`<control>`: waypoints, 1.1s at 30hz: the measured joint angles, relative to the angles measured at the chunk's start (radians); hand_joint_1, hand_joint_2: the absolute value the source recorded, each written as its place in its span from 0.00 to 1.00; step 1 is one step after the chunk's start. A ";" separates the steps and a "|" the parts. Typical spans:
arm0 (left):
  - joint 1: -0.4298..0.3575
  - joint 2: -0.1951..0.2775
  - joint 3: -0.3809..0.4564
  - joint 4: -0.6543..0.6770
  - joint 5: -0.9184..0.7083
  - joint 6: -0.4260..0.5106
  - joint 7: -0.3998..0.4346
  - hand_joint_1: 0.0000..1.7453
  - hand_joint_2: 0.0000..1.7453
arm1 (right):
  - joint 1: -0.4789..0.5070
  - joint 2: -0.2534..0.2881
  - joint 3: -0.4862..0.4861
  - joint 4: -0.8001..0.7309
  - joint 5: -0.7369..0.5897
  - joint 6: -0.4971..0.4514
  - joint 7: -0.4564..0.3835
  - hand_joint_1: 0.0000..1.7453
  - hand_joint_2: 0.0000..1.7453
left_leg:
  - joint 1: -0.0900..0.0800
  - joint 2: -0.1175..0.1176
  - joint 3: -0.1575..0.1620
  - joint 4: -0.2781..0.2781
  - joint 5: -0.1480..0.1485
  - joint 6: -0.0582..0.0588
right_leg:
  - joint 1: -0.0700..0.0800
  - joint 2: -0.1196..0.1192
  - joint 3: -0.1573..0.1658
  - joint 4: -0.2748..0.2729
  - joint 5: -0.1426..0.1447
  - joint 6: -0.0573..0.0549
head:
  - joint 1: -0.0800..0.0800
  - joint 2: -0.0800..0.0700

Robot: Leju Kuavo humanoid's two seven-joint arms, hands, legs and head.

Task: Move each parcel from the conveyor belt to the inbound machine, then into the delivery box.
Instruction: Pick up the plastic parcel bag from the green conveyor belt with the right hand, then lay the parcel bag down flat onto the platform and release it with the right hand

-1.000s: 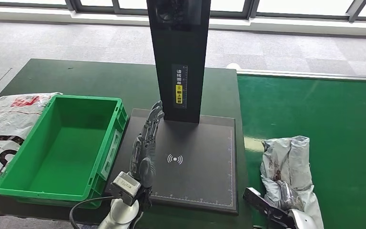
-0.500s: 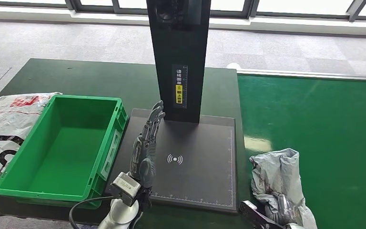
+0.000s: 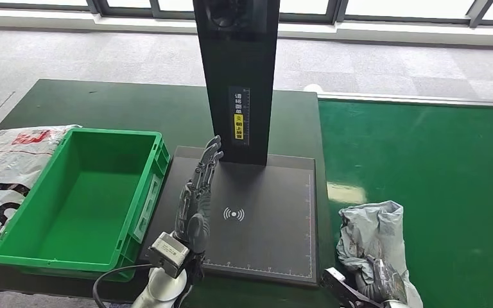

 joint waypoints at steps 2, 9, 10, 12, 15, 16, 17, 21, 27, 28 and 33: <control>0.000 0.000 0.000 0.000 -0.004 0.009 -0.008 0.00 0.00 | -0.028 0.022 -0.001 -0.019 -0.058 -0.163 -0.059 1.00 1.00 | 0.000 0.001 0.000 0.000 0.000 -0.001 | 0.000 0.001 -0.002 0.001 0.000 0.000 | 0.000 0.000; 0.001 -0.001 0.000 0.000 -0.008 0.048 -0.025 0.00 0.00 | -0.096 0.077 0.000 -0.072 -0.178 -0.369 -0.176 1.00 1.00 | 0.000 -0.003 -0.002 0.000 0.001 -0.001 | 0.000 -0.003 -0.001 0.001 0.000 -0.001 | 0.000 0.000; 0.001 -0.001 0.000 0.000 -0.008 0.050 -0.026 0.00 0.00 | -0.102 0.082 0.000 -0.073 -0.191 -0.386 -0.188 1.00 1.00 | 0.000 -0.002 -0.002 0.000 0.001 -0.001 | -0.001 -0.003 -0.001 0.001 0.000 -0.001 | 0.000 0.000; 0.001 -0.001 0.000 0.000 -0.008 0.053 -0.027 0.00 0.00 | -0.111 0.089 0.000 -0.073 -0.211 -0.409 -0.208 1.00 1.00 | -0.001 -0.002 -0.002 0.000 0.001 -0.001 | -0.001 -0.002 -0.001 0.001 0.000 -0.001 | 0.000 0.000; 0.001 -0.001 0.000 -0.001 -0.008 0.058 -0.027 0.00 0.00 | -0.117 0.097 0.000 -0.073 -0.234 -0.431 -0.231 1.00 1.00 | -0.001 -0.003 -0.002 0.000 0.001 -0.001 | -0.002 -0.003 -0.001 0.001 0.000 -0.001 | 0.000 0.000; 0.001 -0.001 0.000 -0.001 -0.008 0.059 -0.027 0.00 0.00 | -0.117 0.099 0.000 -0.074 -0.240 -0.438 -0.238 1.00 1.00 | -0.002 -0.003 -0.002 0.000 0.001 -0.001 | -0.002 -0.003 -0.001 0.001 0.000 -0.001 | 0.000 0.000; 0.001 -0.001 0.000 -0.001 -0.008 0.059 -0.027 0.00 0.00 | -0.117 0.101 0.000 -0.075 -0.245 -0.444 -0.245 1.00 1.00 | -0.002 -0.003 -0.002 0.000 0.001 -0.001 | -0.002 -0.003 -0.001 0.001 0.000 -0.001 | 0.000 0.000; 0.001 -0.001 0.000 -0.001 -0.009 0.061 -0.027 0.00 0.00 | -0.117 0.107 0.000 -0.084 -0.288 -0.469 -0.284 1.00 1.00 | -0.002 -0.003 -0.002 0.000 0.001 -0.001 | -0.002 -0.003 -0.002 0.001 0.000 -0.001 | 0.000 0.000; 0.000 -0.003 0.000 0.006 -0.009 0.061 -0.027 0.00 0.00 | -0.137 0.118 0.026 -0.088 -0.358 -0.490 -0.369 1.00 1.00 | -0.001 -0.003 -0.002 0.000 0.001 -0.001 | -0.002 -0.003 -0.002 0.001 0.000 -0.001 | 0.000 0.000; 0.000 -0.003 0.000 0.008 -0.009 0.061 -0.027 0.00 0.00 | -0.140 0.121 0.029 -0.088 -0.359 -0.490 -0.371 1.00 1.00 | -0.001 -0.003 -0.002 0.000 0.001 -0.001 | -0.002 -0.003 -0.002 0.001 0.000 -0.001 | 0.000 0.000; -0.005 -0.005 0.000 0.026 -0.006 0.055 -0.029 0.00 0.00 | -0.186 0.138 0.082 -0.055 -0.440 -0.461 -0.440 1.00 1.00 | -0.001 0.000 -0.003 0.000 0.001 -0.001 | -0.002 0.000 -0.003 0.001 0.000 -0.001 | 0.000 0.000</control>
